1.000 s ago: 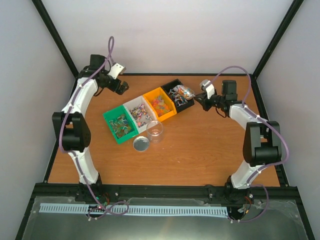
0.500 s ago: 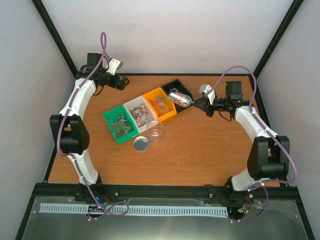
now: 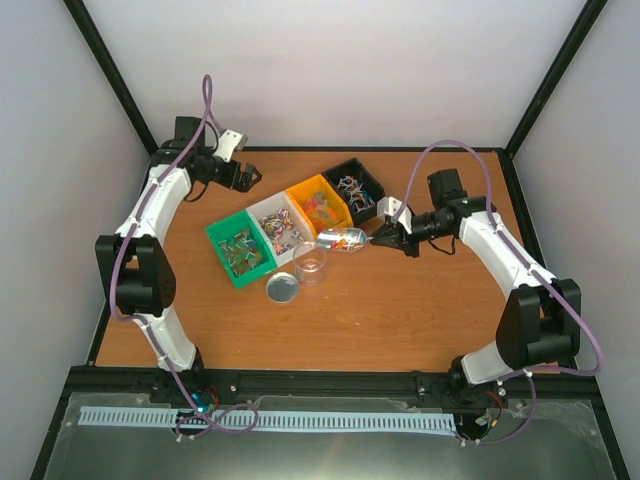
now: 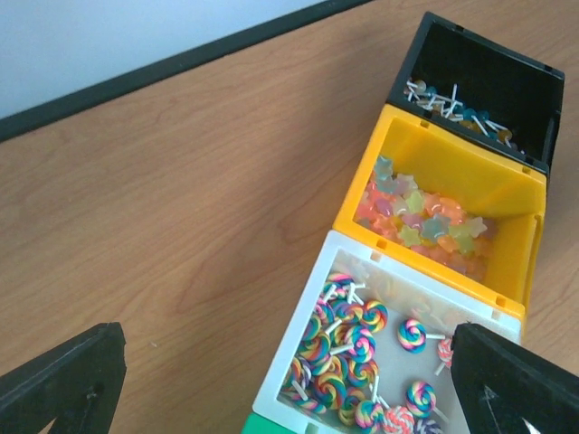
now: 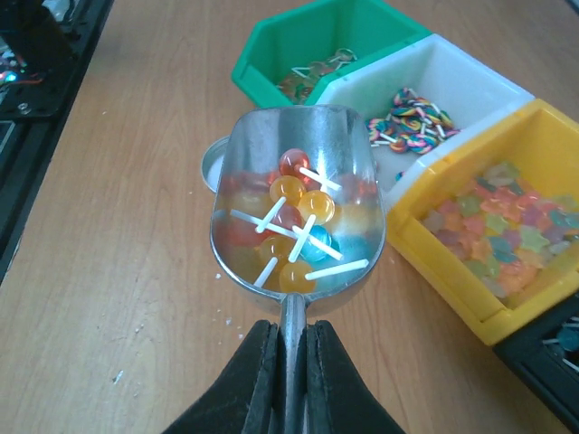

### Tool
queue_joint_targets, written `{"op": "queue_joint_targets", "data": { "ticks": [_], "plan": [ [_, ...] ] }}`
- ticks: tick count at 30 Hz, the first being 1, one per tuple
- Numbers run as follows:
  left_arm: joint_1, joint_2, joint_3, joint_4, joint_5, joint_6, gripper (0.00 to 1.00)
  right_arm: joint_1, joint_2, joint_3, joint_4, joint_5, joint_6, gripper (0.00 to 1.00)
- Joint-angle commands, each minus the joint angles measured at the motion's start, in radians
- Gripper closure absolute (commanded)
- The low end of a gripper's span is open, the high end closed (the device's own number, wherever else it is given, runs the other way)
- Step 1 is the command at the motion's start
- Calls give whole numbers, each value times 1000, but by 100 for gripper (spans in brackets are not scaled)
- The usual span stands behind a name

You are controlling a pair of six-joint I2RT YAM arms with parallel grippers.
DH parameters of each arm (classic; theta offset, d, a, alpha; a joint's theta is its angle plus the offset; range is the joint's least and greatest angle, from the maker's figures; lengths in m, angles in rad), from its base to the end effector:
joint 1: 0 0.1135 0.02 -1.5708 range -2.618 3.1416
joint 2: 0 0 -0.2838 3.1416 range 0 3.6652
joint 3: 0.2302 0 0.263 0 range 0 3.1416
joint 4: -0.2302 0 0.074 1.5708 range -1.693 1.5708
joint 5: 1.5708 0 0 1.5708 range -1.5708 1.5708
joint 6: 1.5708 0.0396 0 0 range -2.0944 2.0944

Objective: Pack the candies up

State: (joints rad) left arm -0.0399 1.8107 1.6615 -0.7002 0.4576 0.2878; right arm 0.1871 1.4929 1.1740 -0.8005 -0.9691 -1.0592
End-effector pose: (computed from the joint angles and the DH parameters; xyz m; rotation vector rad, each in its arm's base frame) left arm 0.4209 -0.0343 0.3282 0.5847 2.2761 -0.4318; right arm 0.2906 0.0882 0.2864 -1.5076 1.6398 0.8407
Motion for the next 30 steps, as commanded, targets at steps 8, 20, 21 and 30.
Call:
{"op": "queue_joint_targets", "data": {
  "ticks": [8, 20, 21, 30],
  "plan": [
    [4, -78, -63, 25, 29, -19, 0, 97, 36, 102, -110, 101, -46, 97],
    [5, -86, -84, 34, 21, -21, 0, 134, 122, 197, -203, 205, -67, 97],
    [4, -86, -85, 34, 21, -20, 0, 138, 129, 204, -205, 213, -63, 97],
    [5, -90, -92, 34, 17, -17, 0, 169, 160, 250, -239, 270, -43, 97]
  ]
}}
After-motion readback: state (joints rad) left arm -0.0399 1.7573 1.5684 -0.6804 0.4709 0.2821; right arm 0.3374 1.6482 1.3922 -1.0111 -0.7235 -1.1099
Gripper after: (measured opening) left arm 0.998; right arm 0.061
